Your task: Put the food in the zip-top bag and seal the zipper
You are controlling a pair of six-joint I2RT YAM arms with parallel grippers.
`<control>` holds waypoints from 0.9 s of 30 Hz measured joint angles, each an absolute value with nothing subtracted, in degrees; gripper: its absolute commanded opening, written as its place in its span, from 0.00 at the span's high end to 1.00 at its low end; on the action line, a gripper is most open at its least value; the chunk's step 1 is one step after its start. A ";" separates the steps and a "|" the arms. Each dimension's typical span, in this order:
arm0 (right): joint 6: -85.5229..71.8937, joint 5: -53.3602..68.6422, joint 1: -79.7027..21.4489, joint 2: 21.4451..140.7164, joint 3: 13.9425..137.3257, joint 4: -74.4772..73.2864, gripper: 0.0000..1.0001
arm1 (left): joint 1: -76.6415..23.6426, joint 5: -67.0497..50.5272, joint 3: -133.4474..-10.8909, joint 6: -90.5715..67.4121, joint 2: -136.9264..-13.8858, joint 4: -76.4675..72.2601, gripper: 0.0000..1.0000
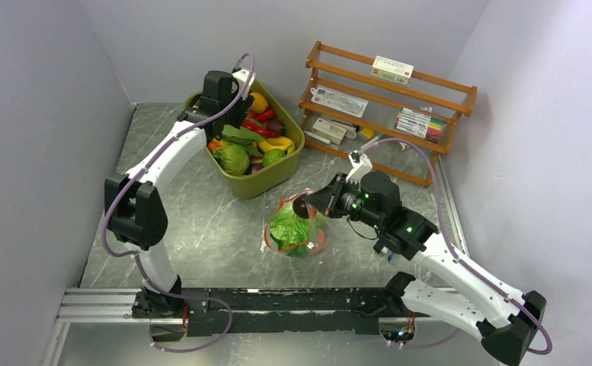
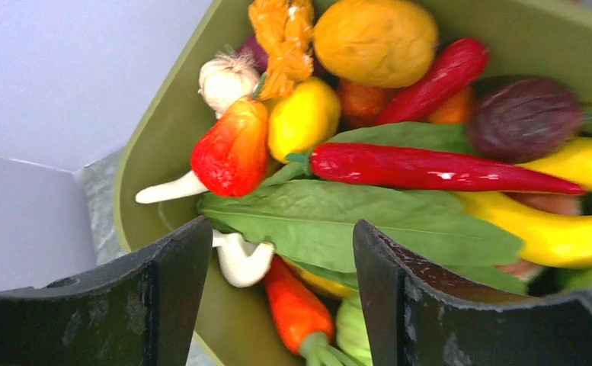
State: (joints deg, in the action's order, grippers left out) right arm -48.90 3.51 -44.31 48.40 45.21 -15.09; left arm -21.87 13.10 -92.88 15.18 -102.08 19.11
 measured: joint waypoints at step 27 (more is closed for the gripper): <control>-48.56 1.67 -44.31 49.19 46.92 -17.78 1.00 | -15.31 14.35 -100.82 28.69 -117.34 14.09 0.28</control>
State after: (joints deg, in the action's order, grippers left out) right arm -48.56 1.67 -44.31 49.19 46.92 -17.78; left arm -15.31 14.35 -100.82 28.69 -117.34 14.09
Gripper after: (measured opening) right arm 0.006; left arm 0.727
